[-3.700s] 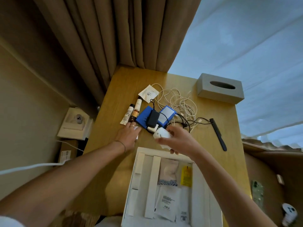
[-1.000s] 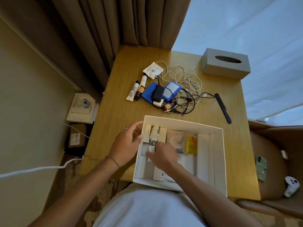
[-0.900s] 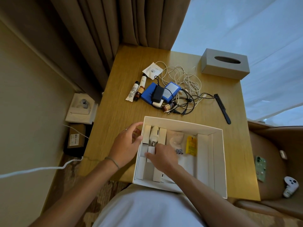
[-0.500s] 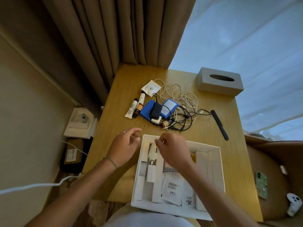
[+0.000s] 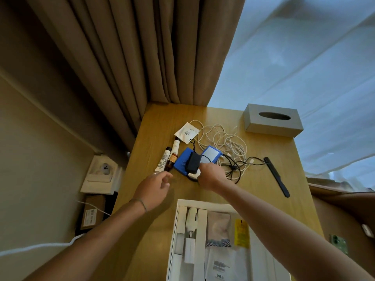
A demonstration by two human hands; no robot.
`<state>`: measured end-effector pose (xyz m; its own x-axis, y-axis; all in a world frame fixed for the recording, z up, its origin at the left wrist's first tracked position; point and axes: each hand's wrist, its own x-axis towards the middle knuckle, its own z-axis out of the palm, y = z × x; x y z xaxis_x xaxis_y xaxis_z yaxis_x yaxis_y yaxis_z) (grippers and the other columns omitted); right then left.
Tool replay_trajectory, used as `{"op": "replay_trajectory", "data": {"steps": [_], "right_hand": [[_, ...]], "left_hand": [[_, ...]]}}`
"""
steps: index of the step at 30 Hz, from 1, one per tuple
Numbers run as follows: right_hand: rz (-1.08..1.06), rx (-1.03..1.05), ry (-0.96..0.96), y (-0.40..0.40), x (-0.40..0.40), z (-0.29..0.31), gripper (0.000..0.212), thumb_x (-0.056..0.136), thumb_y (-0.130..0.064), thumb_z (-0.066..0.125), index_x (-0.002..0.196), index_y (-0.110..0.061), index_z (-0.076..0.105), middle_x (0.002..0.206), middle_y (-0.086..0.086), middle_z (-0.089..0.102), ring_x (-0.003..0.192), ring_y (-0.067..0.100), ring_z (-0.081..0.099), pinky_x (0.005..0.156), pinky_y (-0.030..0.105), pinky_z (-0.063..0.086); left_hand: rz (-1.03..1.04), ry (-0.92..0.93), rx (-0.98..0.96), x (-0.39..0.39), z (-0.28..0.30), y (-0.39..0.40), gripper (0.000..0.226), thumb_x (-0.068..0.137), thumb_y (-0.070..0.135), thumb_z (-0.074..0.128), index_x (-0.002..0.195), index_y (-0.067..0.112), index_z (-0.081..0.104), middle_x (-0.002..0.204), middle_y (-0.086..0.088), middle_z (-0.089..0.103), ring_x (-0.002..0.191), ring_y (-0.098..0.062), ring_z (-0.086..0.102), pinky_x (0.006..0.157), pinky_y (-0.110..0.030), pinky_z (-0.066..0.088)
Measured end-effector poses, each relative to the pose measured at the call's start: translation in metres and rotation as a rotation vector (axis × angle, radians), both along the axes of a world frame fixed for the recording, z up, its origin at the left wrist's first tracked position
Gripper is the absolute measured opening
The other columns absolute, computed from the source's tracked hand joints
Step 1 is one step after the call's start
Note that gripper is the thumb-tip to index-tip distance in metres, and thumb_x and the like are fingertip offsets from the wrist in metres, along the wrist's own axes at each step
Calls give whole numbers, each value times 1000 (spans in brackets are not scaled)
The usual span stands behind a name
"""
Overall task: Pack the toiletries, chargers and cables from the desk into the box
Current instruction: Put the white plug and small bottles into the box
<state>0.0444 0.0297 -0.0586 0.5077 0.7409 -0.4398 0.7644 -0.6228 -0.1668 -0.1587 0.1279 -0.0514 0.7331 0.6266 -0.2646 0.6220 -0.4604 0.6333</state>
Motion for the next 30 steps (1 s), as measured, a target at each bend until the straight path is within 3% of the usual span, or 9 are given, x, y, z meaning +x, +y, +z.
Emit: {"op": "replay_trajectory", "data": {"steps": [4,9,14,18,21,24,27,30], "right_hand": [[41,-8,-34,9,1,-20,36,95,-20,63,130,-13,57,115,12,68,98,29,68,68,34,50],[109,-39,-180,21,-1,-30,26,97,-14,61,123,-9,63,110,11,70,96,28,70,74,36,55],[205,-93,-246,30,-6,-35,25,98,-13,60,123,-10,65,111,10,71,99,27,69,77,36,55],[225,-47,-237,27,2,-31,28,94,-26,65,119,-12,66,105,9,71,92,27,69,67,34,48],[152,52,-194,20,6,-25,39,90,-42,69,117,-14,65,103,7,72,88,25,70,65,33,53],[45,210,-123,10,6,-13,44,83,-50,72,111,-17,65,97,1,68,83,20,66,58,29,46],[-141,333,32,-1,5,4,38,78,-49,75,100,-18,67,88,-3,65,75,14,63,56,29,51],[-417,458,304,-11,1,21,28,77,-39,81,95,-21,67,88,-6,69,73,5,65,46,15,47]], "left_hand": [[27,31,24,-7,-7,9,29,98,17,58,125,28,61,112,9,61,95,-4,59,83,-25,56],[40,46,18,-10,-15,16,29,98,17,58,124,27,62,117,8,62,100,-8,60,85,-26,56],[77,70,30,-3,-29,27,25,97,18,57,120,28,63,117,5,63,92,-5,59,67,-13,45],[135,88,43,5,-37,38,23,98,18,55,117,28,63,113,4,64,84,-7,61,65,-21,53],[209,86,43,13,-43,52,23,96,16,57,114,28,64,107,5,65,81,-8,63,72,-30,59],[234,81,52,20,-53,66,26,93,13,60,115,26,62,112,5,65,87,-9,61,76,-27,53],[245,103,62,29,-61,76,32,94,13,60,124,25,59,123,1,62,101,-16,63,87,-37,56],[259,130,65,41,-69,83,35,96,20,59,131,24,55,126,-2,62,104,-20,63,88,-42,56]]}}
